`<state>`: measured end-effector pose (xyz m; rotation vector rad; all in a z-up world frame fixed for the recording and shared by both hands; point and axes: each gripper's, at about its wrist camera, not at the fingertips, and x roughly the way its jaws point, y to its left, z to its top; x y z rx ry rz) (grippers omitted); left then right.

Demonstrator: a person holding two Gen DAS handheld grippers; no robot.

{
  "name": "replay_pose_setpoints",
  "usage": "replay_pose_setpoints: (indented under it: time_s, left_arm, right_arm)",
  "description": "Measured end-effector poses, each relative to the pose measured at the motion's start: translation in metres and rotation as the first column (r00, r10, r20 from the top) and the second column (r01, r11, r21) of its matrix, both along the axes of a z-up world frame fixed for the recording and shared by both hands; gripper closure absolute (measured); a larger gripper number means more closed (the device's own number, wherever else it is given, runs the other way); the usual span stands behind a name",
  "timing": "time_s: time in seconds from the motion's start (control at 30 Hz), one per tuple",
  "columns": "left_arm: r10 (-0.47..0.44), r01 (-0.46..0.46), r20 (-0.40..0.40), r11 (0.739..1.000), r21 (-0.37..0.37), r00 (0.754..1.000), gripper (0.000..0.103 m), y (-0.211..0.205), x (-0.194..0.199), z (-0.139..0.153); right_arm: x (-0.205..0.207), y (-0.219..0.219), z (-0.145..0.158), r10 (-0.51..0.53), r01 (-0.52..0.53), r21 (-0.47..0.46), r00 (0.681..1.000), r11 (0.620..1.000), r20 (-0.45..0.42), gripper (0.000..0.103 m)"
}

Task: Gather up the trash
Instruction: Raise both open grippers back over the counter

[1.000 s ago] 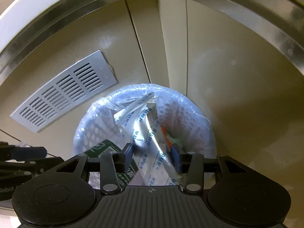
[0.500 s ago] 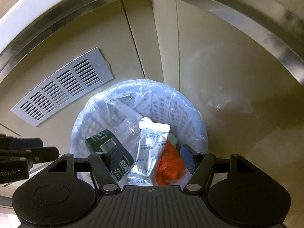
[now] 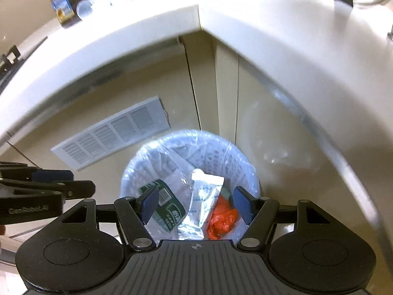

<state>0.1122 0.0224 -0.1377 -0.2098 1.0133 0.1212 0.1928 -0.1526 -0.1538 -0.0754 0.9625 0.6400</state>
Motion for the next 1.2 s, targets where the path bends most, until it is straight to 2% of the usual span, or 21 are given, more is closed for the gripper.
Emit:
replay_pose_setpoints:
  time_s: [0.27, 0.43, 0.63, 0.8, 0.87, 1.07, 1.2]
  left_arm:
    - [-0.026, 0.023, 0.095, 0.999, 0.025, 0.995, 0.066, -0.004, -0.011, 0.045]
    - [-0.029, 0.026, 0.161, 0.999, 0.022, 0.987, 0.062, -0.005, -0.015, 0.071]
    - [-0.037, 0.031, 0.242, 0.999, 0.030, 0.970, 0.051, -0.005, -0.012, 0.099]
    - [-0.044, 0.033, 0.300, 0.999, 0.044, 0.953, 0.035, 0.000, -0.004, 0.122]
    - [-0.049, 0.035, 0.316, 0.998, 0.052, 0.947, 0.034, 0.003, 0.000, 0.129]
    - [-0.070, 0.046, 0.355, 0.996, 0.075, 0.932, 0.020, 0.014, 0.013, 0.141]
    - [-0.089, 0.058, 0.369, 0.994, 0.094, 0.925, 0.018, 0.015, 0.026, 0.147]
  right_arm:
    - [-0.014, -0.010, 0.054, -0.008, 0.005, 0.049, 0.997, 0.999, 0.077, 0.036]
    - [-0.020, -0.016, 0.083, -0.029, 0.018, 0.086, 0.991, 0.996, 0.134, 0.036]
    - [-0.020, -0.025, 0.114, -0.075, 0.050, 0.126, 0.976, 0.991, 0.206, 0.036]
    - [-0.011, -0.037, 0.134, -0.140, 0.102, 0.161, 0.960, 0.982, 0.244, 0.035]
    - [-0.005, -0.041, 0.139, -0.166, 0.125, 0.171, 0.953, 0.977, 0.252, 0.034]
    - [0.002, -0.056, 0.151, -0.238, 0.190, 0.189, 0.931, 0.963, 0.277, 0.029]
    - [0.008, -0.065, 0.156, -0.271, 0.221, 0.192, 0.917, 0.956, 0.294, 0.028]
